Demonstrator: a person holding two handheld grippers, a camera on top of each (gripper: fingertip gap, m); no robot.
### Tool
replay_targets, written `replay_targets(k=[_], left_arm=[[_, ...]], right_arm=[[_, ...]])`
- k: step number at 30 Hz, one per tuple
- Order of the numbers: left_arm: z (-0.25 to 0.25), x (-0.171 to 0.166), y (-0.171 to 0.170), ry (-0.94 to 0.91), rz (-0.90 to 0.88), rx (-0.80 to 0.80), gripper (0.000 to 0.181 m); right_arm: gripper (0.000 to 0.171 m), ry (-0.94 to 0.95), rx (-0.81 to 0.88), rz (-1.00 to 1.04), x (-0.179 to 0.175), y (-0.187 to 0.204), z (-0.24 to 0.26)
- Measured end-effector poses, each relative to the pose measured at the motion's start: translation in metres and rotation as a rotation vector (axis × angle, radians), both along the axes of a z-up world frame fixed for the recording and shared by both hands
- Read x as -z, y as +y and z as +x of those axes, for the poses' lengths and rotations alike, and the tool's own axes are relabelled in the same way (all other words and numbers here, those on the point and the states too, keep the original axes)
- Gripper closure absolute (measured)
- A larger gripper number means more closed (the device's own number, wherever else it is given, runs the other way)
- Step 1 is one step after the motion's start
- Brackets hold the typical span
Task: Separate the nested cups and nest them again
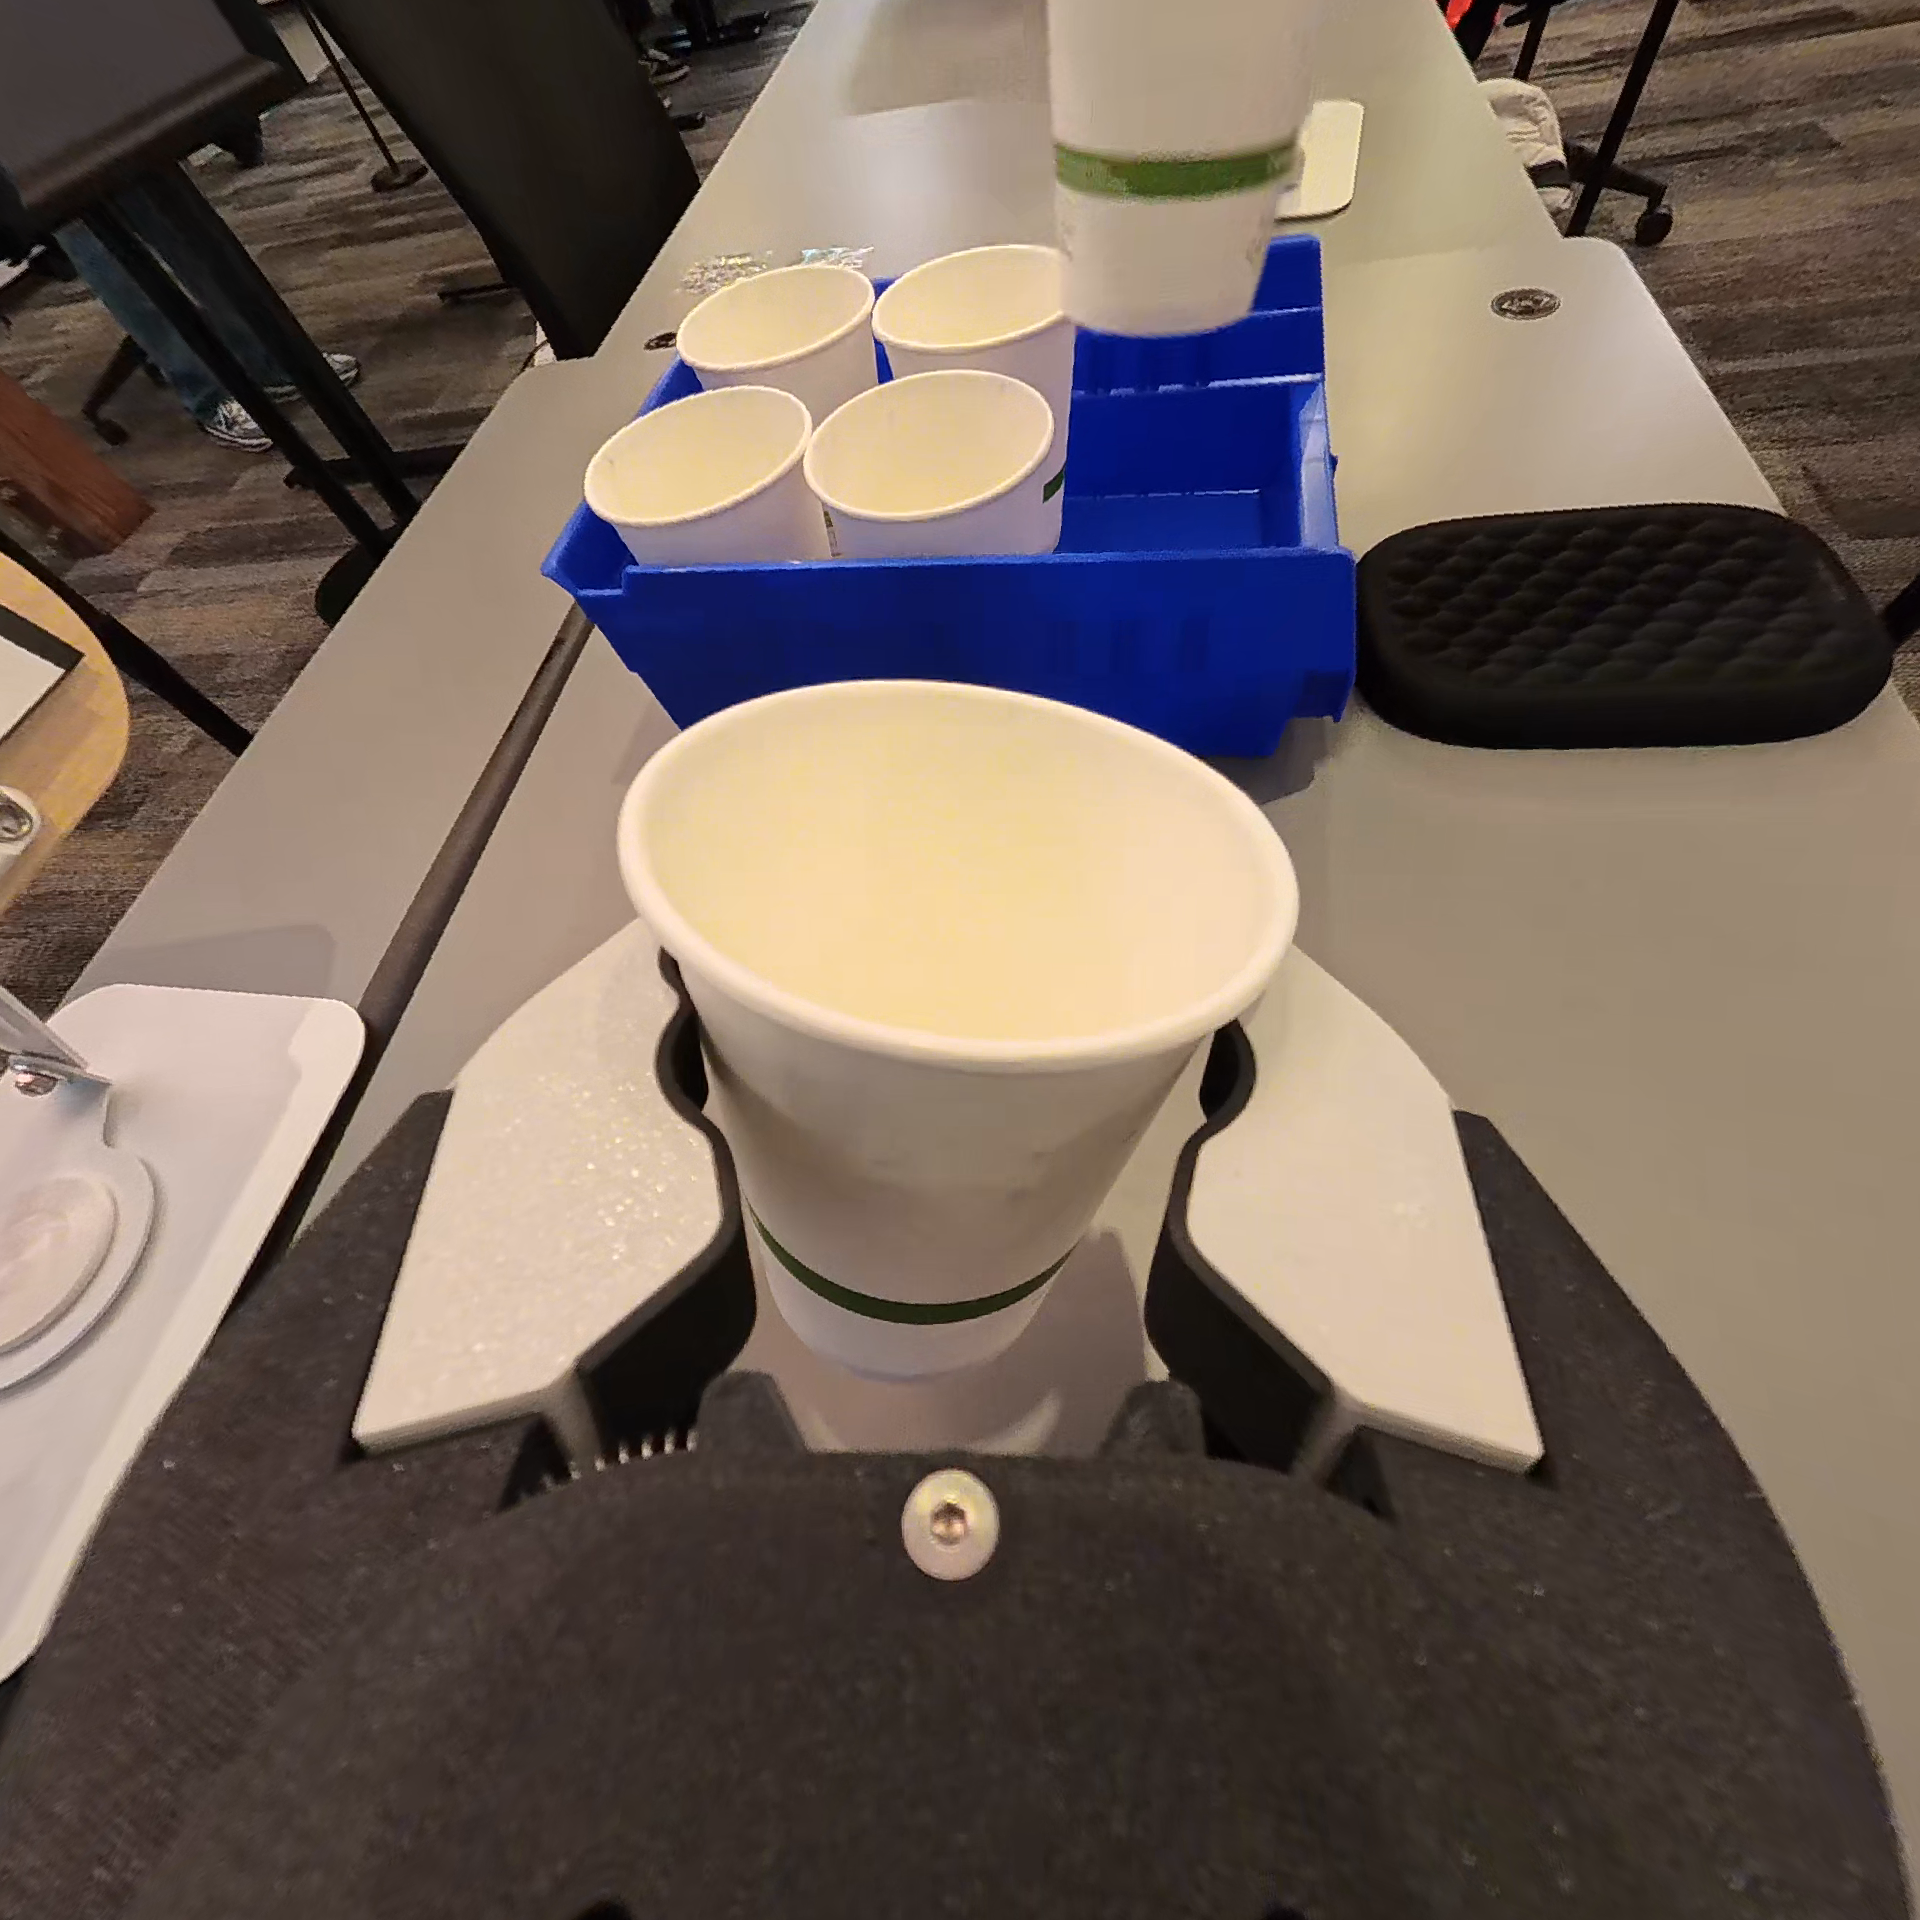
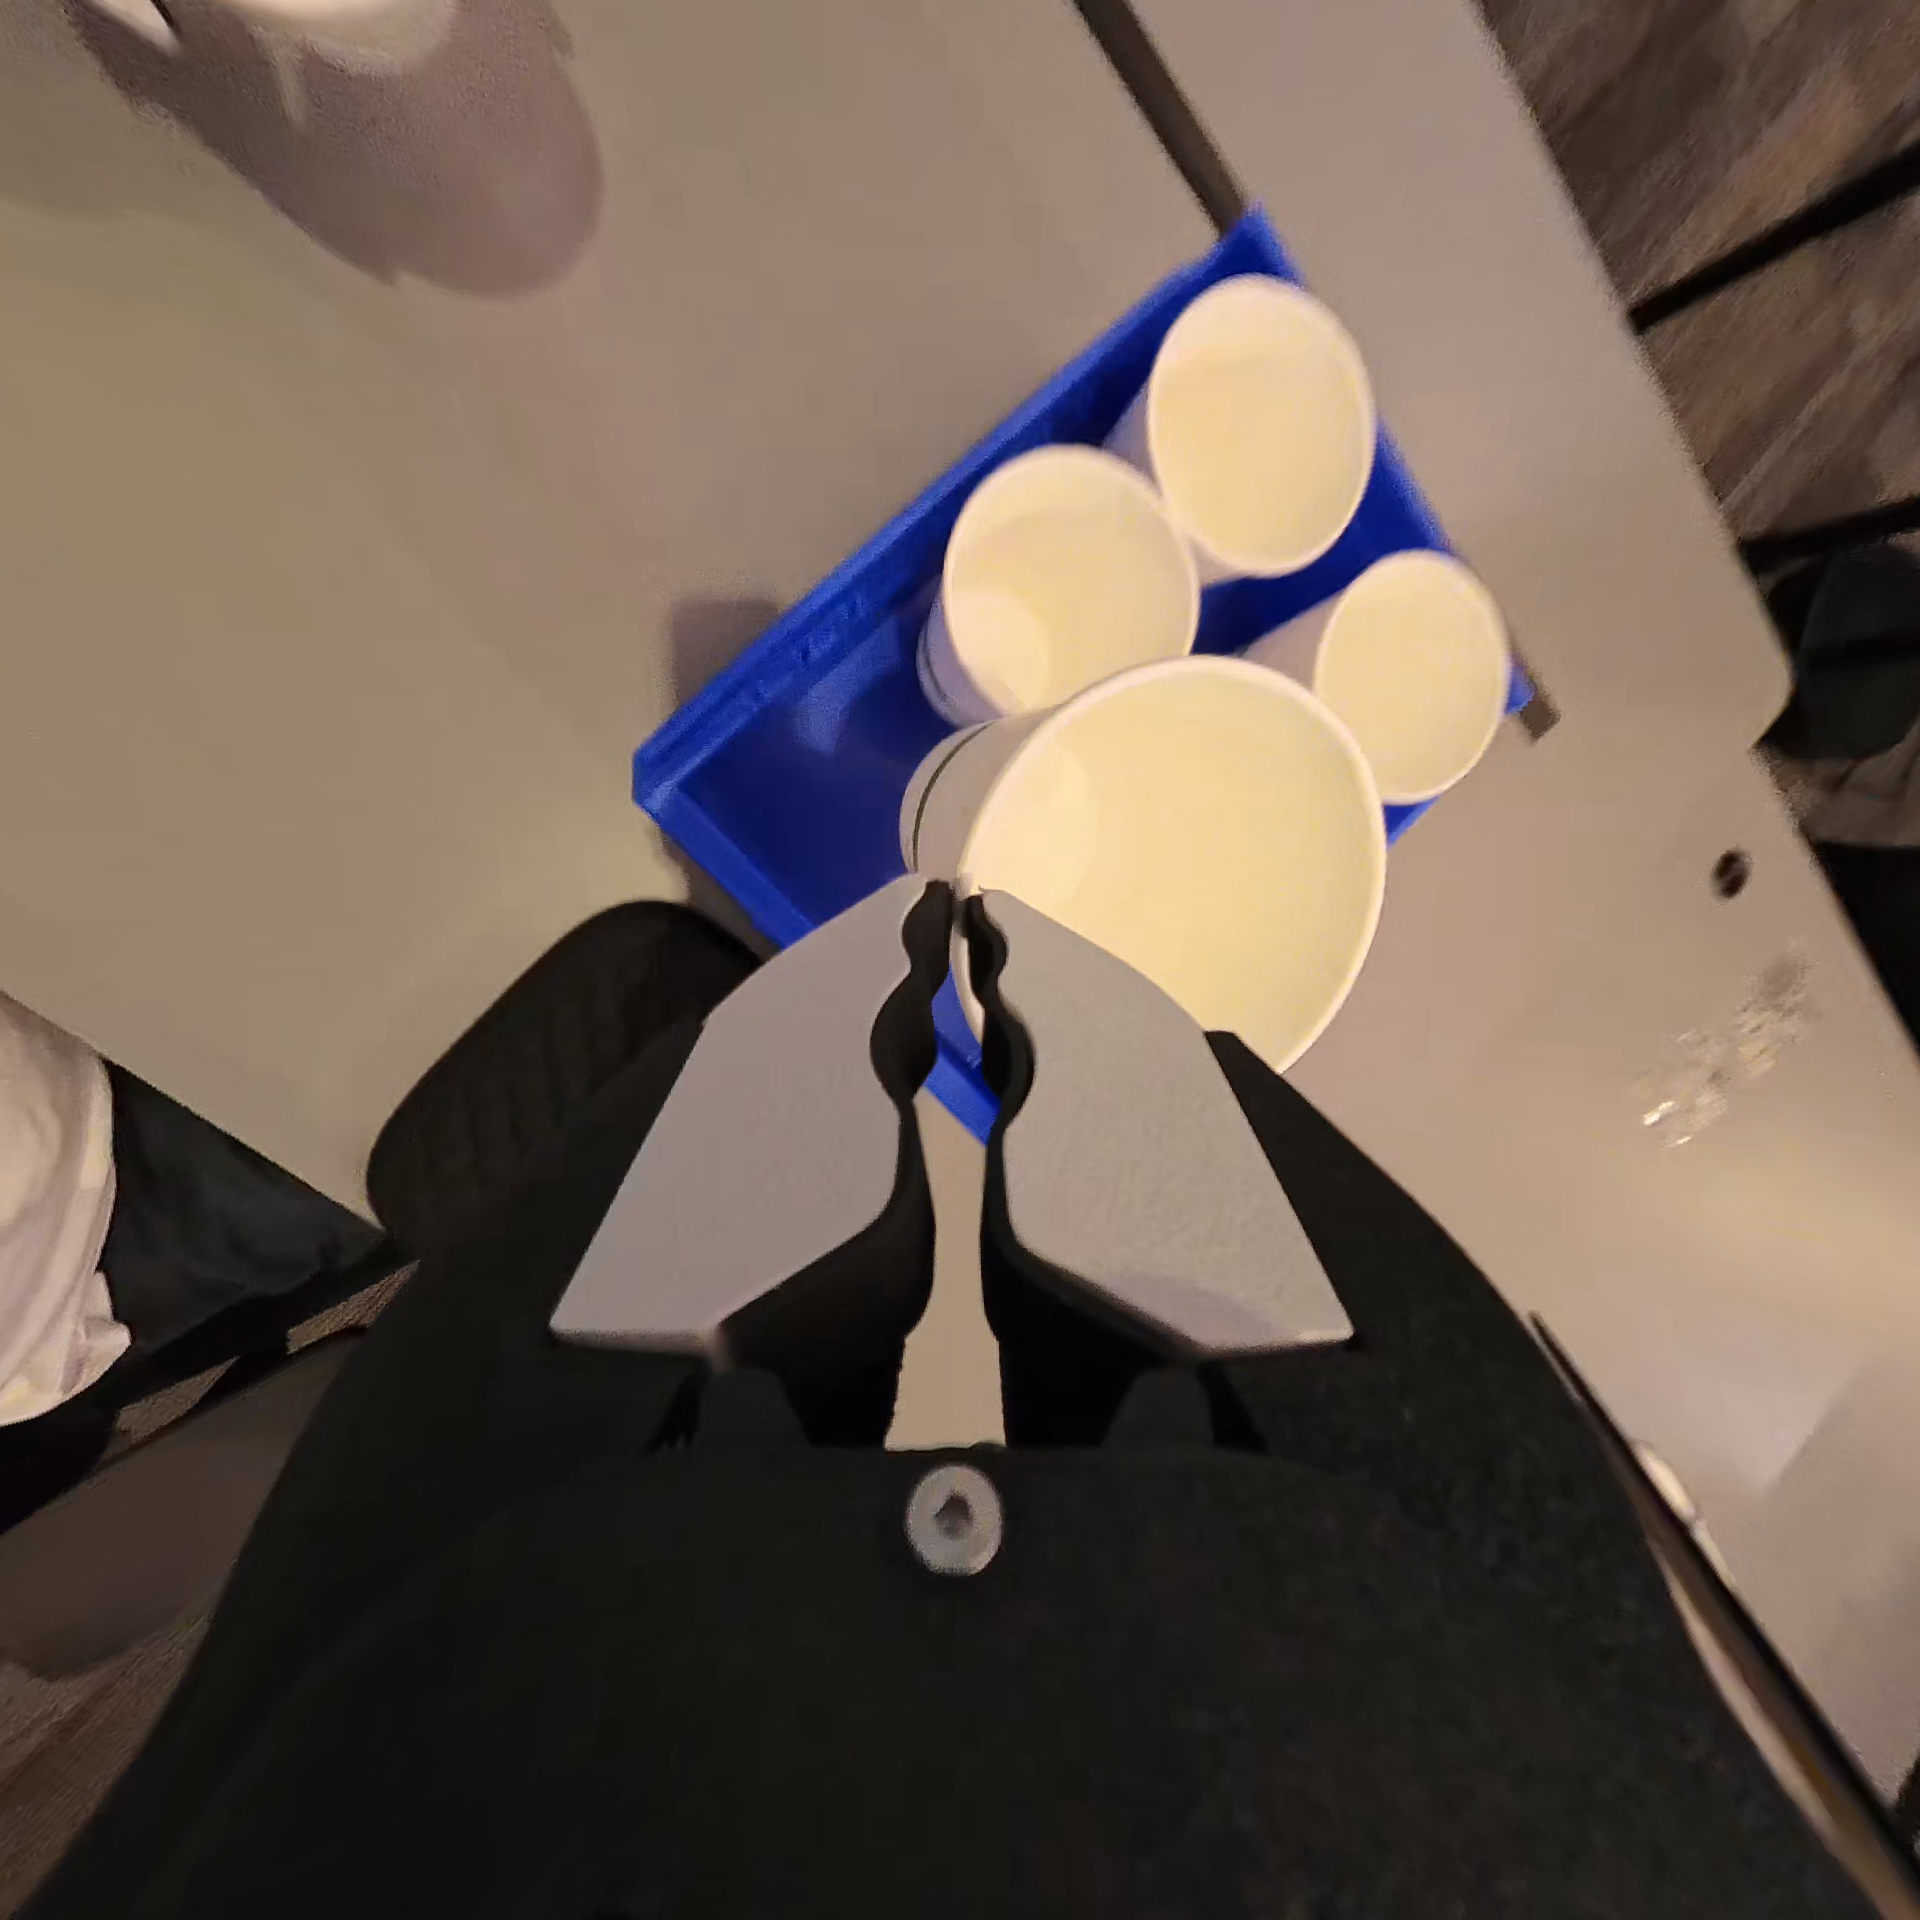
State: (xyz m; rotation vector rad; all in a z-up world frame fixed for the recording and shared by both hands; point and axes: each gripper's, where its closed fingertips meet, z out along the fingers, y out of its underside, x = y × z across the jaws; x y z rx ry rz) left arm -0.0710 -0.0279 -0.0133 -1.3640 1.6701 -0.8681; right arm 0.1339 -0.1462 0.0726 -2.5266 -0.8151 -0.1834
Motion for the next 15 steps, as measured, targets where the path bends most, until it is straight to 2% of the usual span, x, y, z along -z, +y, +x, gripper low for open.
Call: replay_targets(k=[8,15], left_arm=[[0.002,0.002,-0.002,0.008,-0.002,0.006,0.086],[0.003,0.006,-0.004,0.026,0.007,0.017,0.086]], right_arm=[[0.168,-0.078,0.061,-0.068,0.081,-0.02,0.037],[0.168,-0.145,0.051,-0.134,0.119,-0.029,0.049]])
